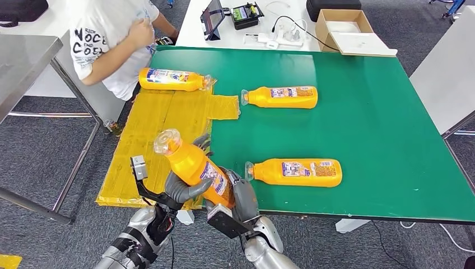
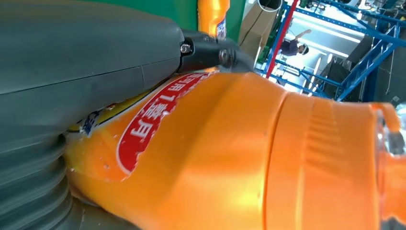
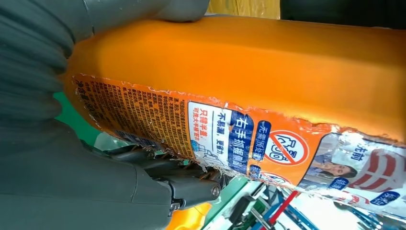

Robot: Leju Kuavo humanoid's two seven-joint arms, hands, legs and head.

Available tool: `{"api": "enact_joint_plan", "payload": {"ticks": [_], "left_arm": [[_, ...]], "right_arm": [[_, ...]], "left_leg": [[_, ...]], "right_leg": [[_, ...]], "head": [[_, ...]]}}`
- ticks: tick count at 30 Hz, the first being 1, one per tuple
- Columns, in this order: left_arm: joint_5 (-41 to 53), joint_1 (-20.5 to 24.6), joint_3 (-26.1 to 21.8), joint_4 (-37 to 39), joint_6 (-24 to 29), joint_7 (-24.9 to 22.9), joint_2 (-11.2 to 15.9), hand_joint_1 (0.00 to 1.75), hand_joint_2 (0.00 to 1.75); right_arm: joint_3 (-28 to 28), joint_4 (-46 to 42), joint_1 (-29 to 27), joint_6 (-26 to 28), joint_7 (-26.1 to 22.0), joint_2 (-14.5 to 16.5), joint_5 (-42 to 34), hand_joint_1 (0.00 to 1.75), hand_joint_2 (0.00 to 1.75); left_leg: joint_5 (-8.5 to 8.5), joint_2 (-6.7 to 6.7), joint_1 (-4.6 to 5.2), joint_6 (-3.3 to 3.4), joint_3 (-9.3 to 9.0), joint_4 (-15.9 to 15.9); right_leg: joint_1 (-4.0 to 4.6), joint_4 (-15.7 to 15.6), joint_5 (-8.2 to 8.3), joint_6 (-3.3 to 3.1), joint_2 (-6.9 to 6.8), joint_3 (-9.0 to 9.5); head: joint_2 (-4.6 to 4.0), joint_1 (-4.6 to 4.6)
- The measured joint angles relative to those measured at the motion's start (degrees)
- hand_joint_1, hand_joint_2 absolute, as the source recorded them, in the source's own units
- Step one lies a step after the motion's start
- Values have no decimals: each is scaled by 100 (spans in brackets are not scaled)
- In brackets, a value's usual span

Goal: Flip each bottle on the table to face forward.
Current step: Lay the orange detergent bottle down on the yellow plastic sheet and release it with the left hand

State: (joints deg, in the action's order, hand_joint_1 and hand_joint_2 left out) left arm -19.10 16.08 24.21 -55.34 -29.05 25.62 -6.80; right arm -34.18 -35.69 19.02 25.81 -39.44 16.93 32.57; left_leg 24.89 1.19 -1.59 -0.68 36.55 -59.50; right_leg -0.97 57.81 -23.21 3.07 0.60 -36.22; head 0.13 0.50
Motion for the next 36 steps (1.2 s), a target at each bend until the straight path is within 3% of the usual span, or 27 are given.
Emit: {"api": "enact_joint_plan", "payload": {"ticks": [13, 14, 17, 18, 21, 30, 36], "left_arm": [[22, 1, -1, 0, 57, 30, -2, 175, 175], [22, 1, -1, 0, 60, 30, -2, 175, 175], [22, 3, -1, 0, 73, 28, -2, 175, 175], [22, 6, -1, 0, 85, 25, -2, 175, 175], [42, 17, 0, -1, 173, 9, -11, 175, 175], [284, 19, -6, -49, 701, 35, -71, 175, 175], [568, 63, -272, -95, 1601, -1, -122, 175, 175]], "right_arm": [[-57, 123, 42, 29, 1, 35, -88, 167, 175], [-59, 130, 43, 43, 2, 38, -88, 156, 175], [-72, 150, 46, 111, 43, 49, -84, 35, 175], [-76, 158, 47, 131, 76, 55, -82, 3, 131], [-81, 198, 58, 169, 217, 79, -104, 0, 0], [-75, 222, 77, 58, 299, 88, -279, 0, 0], [47, -293, -32, -684, 242, 46, -903, 0, 0]], "left_leg": [[0, 0, -1, 0, -1, 0], [0, 0, -1, 0, -1, 0], [0, 0, 0, 0, -1, 0], [0, 0, 0, 0, -1, 0], [0, 0, 0, 0, 0, 0], [0, 0, 0, 0, 0, 0], [-1, 0, -1, 0, -1, 0]], "right_leg": [[1, 0, 0, 0, 0, 0], [1, 0, 0, 0, 0, 0], [0, 0, 0, 0, 0, 0], [1, 0, 0, 0, 0, 0], [1, 0, 0, 0, 0, 0], [1, 0, 0, 0, 0, 0], [1, 0, 1, 0, 2, -1]], "head": [[0, 1], [0, 1], [0, 0], [0, 0], [0, 1], [0, 0], [0, 0]]}}
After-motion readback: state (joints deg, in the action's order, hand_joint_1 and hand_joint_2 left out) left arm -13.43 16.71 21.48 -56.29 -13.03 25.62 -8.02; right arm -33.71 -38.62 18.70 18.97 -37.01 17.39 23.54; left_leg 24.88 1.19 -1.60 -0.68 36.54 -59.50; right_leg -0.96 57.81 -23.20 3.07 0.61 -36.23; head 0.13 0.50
